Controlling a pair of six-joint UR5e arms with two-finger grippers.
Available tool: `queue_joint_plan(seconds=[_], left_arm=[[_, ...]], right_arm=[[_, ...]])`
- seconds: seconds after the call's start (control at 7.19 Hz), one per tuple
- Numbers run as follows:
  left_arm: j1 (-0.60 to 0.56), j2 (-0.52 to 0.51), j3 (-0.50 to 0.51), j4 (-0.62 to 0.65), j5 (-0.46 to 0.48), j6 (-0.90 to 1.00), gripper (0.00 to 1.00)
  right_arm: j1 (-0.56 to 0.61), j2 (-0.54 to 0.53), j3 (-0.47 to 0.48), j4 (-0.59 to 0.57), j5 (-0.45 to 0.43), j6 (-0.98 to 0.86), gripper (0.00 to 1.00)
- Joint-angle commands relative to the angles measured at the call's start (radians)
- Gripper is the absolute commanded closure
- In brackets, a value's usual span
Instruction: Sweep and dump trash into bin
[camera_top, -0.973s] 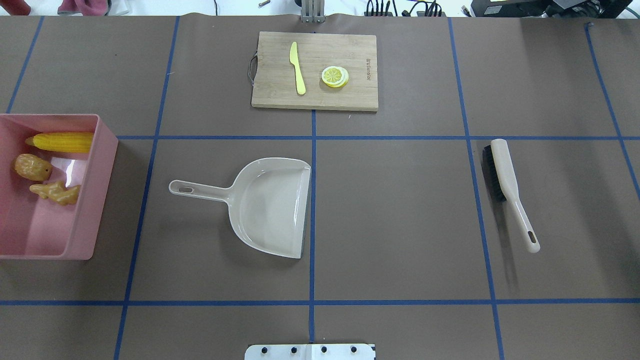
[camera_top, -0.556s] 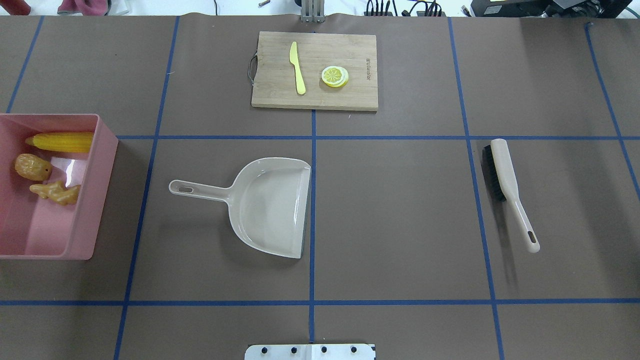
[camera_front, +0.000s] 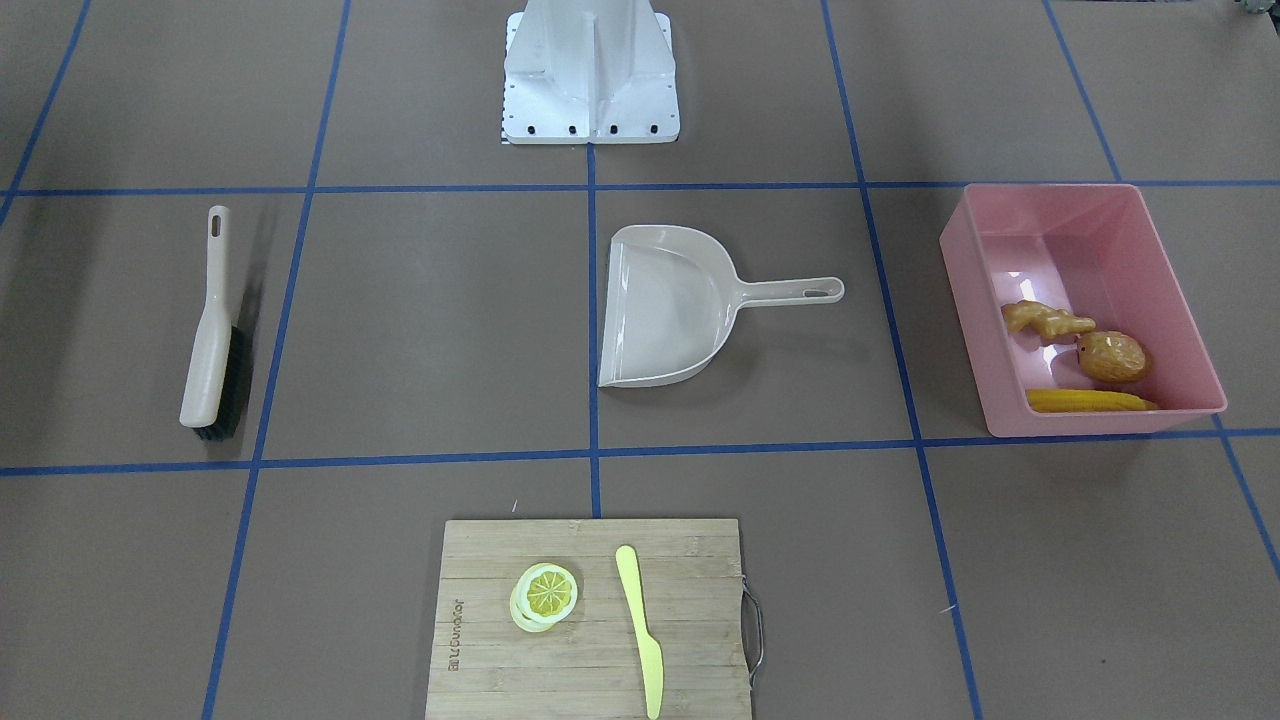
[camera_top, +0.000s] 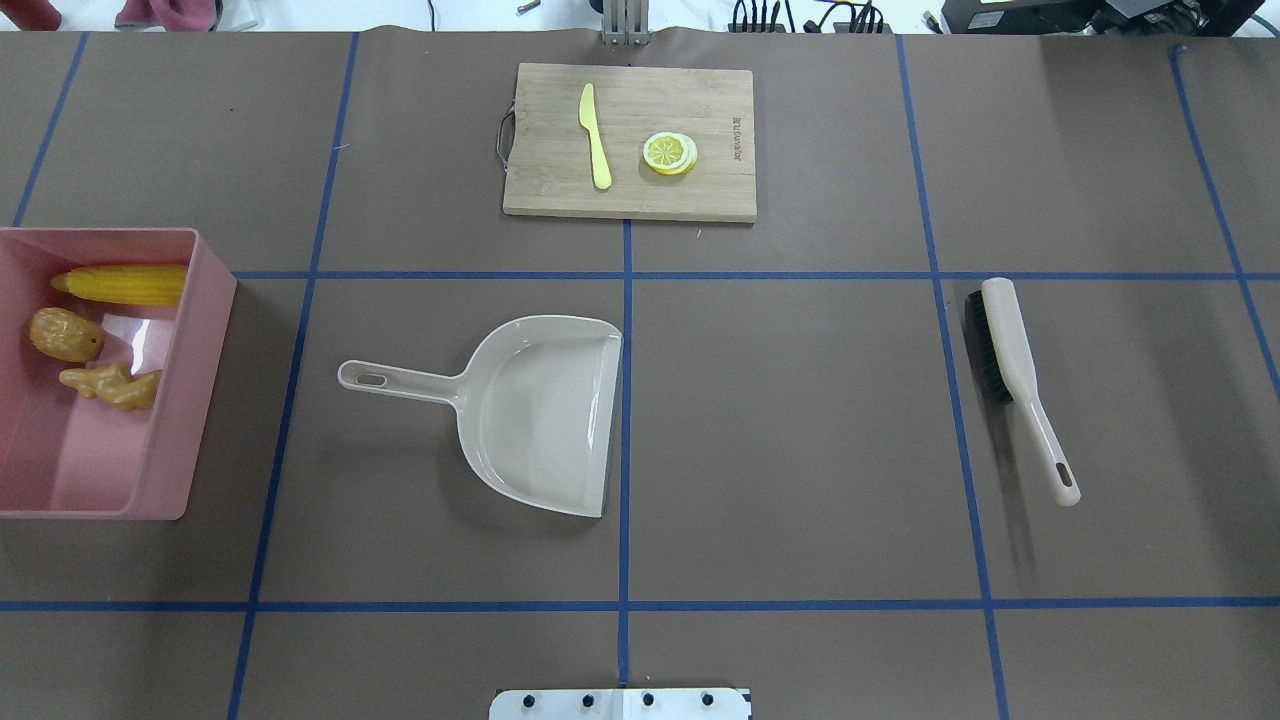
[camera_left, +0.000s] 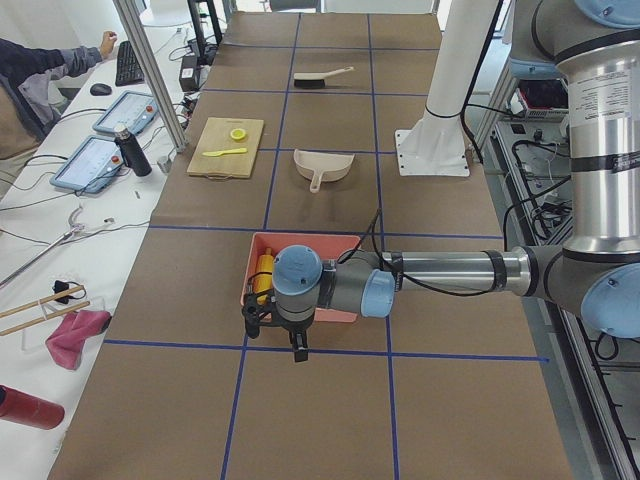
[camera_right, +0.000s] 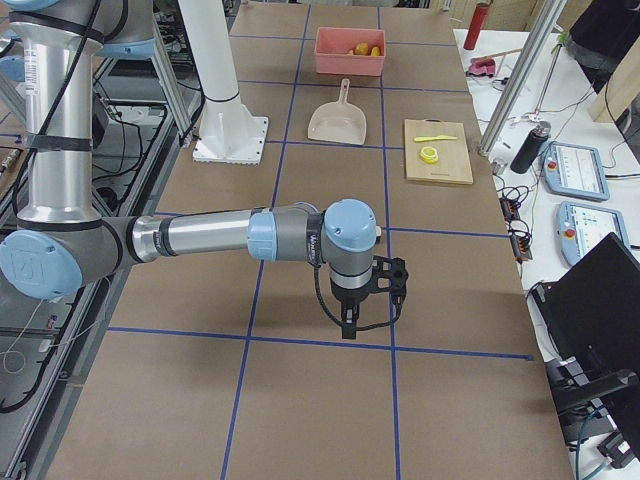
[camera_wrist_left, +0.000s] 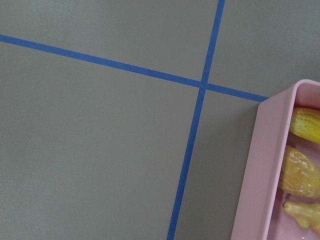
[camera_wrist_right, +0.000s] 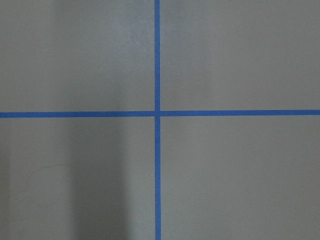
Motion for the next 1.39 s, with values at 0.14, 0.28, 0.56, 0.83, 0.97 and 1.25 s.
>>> queue_joint_plan(seconds=[0.14, 0.28, 0.56, 0.83, 0.97, 1.25], left_arm=[[0.001, -0.002, 0.001, 0.001, 0.000, 0.001, 0.02], [0.001, -0.002, 0.001, 0.001, 0.000, 0.001, 0.02], [0.003, -0.013, 0.009, 0.004, 0.002, 0.001, 0.02], [0.003, -0.015, 0.011, 0.004, 0.002, 0.001, 0.02], [0.005, -0.016, 0.014, 0.004, 0.002, 0.001, 0.02], [0.006, -0.027, 0.024, 0.004, 0.002, 0.001, 0.02]], right_arm=[[-0.004, -0.024, -0.004, 0.006, 0.004, 0.000, 0.00], [-0.006, -0.027, -0.009, 0.006, 0.002, 0.000, 0.00], [-0.013, -0.027, -0.007, 0.009, 0.004, 0.000, 0.00], [-0.020, -0.025, -0.007, 0.008, 0.004, 0.000, 0.00], [-0.020, -0.025, -0.004, 0.008, 0.004, 0.000, 0.00], [-0.020, -0.025, -0.004, 0.008, 0.004, -0.002, 0.00]])
